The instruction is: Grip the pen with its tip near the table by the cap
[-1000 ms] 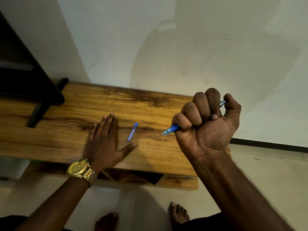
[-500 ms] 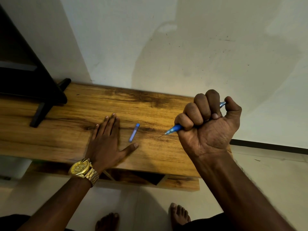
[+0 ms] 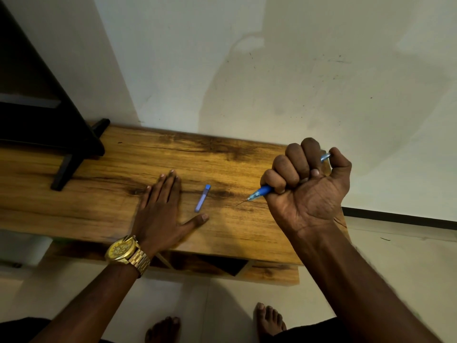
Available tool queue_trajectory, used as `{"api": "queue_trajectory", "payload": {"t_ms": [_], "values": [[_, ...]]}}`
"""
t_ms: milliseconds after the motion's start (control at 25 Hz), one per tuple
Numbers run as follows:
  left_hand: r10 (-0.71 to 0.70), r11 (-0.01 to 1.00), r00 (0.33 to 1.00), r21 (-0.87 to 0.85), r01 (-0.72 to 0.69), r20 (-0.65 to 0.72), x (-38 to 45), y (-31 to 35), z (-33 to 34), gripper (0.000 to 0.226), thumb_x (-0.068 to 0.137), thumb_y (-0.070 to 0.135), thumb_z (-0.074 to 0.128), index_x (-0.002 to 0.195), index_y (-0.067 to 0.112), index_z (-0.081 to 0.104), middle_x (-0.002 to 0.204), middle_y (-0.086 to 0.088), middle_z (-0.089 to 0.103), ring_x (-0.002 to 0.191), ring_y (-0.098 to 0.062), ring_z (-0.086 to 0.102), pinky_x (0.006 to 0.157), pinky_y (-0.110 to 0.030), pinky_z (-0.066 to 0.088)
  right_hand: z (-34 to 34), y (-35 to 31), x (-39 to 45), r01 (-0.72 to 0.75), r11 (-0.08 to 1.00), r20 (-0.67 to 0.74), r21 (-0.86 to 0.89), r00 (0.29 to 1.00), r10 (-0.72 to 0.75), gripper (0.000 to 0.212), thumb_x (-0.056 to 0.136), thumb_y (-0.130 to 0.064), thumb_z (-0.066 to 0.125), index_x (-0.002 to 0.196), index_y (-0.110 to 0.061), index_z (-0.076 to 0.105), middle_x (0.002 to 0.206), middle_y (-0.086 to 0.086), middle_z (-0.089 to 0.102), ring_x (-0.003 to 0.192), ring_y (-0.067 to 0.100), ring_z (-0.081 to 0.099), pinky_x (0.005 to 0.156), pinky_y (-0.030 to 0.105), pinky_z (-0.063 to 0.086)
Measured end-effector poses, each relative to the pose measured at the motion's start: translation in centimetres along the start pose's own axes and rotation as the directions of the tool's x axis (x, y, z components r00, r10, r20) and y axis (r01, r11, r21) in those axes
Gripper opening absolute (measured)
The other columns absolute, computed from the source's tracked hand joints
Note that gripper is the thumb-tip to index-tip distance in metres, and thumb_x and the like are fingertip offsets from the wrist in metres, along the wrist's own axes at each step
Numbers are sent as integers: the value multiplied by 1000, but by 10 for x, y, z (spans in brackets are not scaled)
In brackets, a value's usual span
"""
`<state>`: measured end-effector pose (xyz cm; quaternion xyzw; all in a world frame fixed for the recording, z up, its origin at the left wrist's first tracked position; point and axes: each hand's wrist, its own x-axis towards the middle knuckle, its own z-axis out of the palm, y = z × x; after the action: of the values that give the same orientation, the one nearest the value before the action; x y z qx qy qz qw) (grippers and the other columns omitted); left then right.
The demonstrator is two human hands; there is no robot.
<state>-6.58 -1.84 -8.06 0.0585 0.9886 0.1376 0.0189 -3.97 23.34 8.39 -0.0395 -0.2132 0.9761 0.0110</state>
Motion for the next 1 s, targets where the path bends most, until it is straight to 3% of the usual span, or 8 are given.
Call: {"api": "queue_trajectory", "payload": {"t_ms": [120,200,280,320,400,480,680,1000], "values": [[27,996,998,-92,-21,60,2,-5,-5,126,81,99,31,176,20,3,185,4,-9,172,-17,-6,138,-46,4,-13,4,10,-39,996,58,80,998,34,37,90,-45,41,65,-25,23,58,-8,15,48,9,13,46,25,18],[30,972,1000,-231,-29,0,2,-7,-13,106,91,81,59,173,23,24,183,0,17,169,-24,19,135,-50,25,-20,2,16,-50,989,74,136,996,41,36,90,-44,43,66,-25,25,57,-8,17,48,9,16,45,25,22],[-23,882,980,-465,-74,-200,2,-5,-24,70,92,52,79,154,29,55,156,2,58,140,-20,59,112,-47,54,-29,3,21,-32,978,73,205,997,17,35,90,-42,44,64,-24,28,56,-9,18,48,8,17,45,24,23],[-37,840,957,-528,-127,-288,0,0,-28,53,91,43,83,139,30,65,138,7,69,121,-13,68,100,-44,60,-31,3,24,-22,973,55,230,998,10,36,89,-41,45,62,-23,31,56,-9,18,48,8,16,45,24,21],[-19,788,931,-579,-210,-364,-5,14,-37,28,90,32,86,116,30,74,113,14,76,101,-9,73,87,-38,62,-34,5,29,-9,964,8,267,1000,7,37,87,-40,47,59,-19,35,56,-9,16,48,8,15,46,23,18],[8,720,935,-647,-251,-355,-10,28,-42,15,92,33,85,103,29,77,102,15,80,93,-12,75,79,-37,59,-37,8,34,7,964,-31,264,1000,2,38,85,-40,47,56,-18,38,57,-9,15,48,8,13,45,23,16],[18,553,937,-778,-300,-348,-18,56,-42,25,85,50,83,86,27,75,91,13,80,71,-15,69,57,-42,50,-42,12,40,46,980,-48,194,998,-37,38,84,-35,44,51,-17,41,55,-9,15,47,7,13,40,22,15],[51,513,925,-784,-349,-378,-18,58,-45,30,80,53,90,82,29,72,85,11,77,66,-20,66,49,-45,49,-43,20,40,33,986,-51,161,998,-25,36,84,-32,44,51,-17,41,56,-9,15,47,7,13,39,22,15]]}}
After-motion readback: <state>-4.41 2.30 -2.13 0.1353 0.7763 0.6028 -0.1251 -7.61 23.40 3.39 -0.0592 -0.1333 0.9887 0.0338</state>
